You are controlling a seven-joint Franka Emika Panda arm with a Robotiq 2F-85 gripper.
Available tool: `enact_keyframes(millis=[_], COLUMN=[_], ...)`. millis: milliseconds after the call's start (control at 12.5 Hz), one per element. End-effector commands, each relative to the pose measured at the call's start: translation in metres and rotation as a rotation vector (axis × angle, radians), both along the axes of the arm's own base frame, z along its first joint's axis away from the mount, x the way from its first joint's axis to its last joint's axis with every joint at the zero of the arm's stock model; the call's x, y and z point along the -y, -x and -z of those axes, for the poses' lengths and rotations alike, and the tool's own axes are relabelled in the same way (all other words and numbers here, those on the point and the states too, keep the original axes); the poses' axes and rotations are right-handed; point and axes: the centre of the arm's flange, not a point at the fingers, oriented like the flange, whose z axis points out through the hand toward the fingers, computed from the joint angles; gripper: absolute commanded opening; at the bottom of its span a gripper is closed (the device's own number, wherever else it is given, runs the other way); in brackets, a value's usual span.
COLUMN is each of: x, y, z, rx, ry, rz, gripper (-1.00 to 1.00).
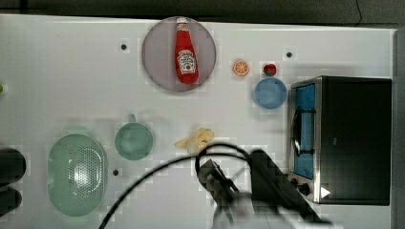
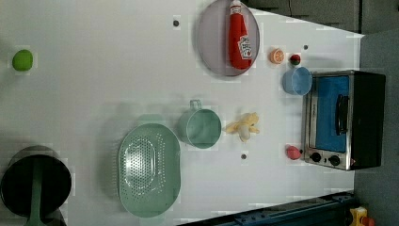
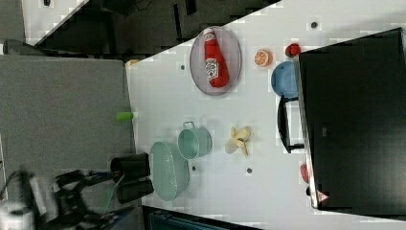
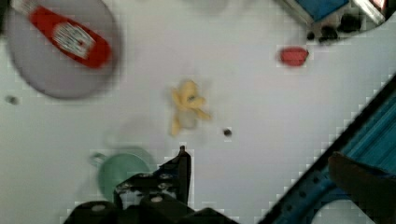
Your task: Pick banana from table and place on oven.
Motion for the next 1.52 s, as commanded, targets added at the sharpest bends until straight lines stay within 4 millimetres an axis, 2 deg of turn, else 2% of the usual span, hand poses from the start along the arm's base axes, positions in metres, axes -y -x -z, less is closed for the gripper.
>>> enact_keyframes(millis=[80,320,640,880,1200,1520], x=[-0.013,-0.021,-0.031,-0.036,-0.039,-0.05], y=[-0.03,-0.059,-0.096,-0.114,-0.12,-0.11], z=[0.039,0.095,0.192,0.265,0.359,0.435], rx=[-0.057,-0.073,-0.099,-0.1,-0.135,-0.16], ry=[-0.002,0.005,0.011,0.01,0.004,-0.004], rz=[-0.045,-0.06,-0.083,-0.095,-0.102,-0.126], gripper=[1.0,1.0,1.0,1.0,1.0,1.0])
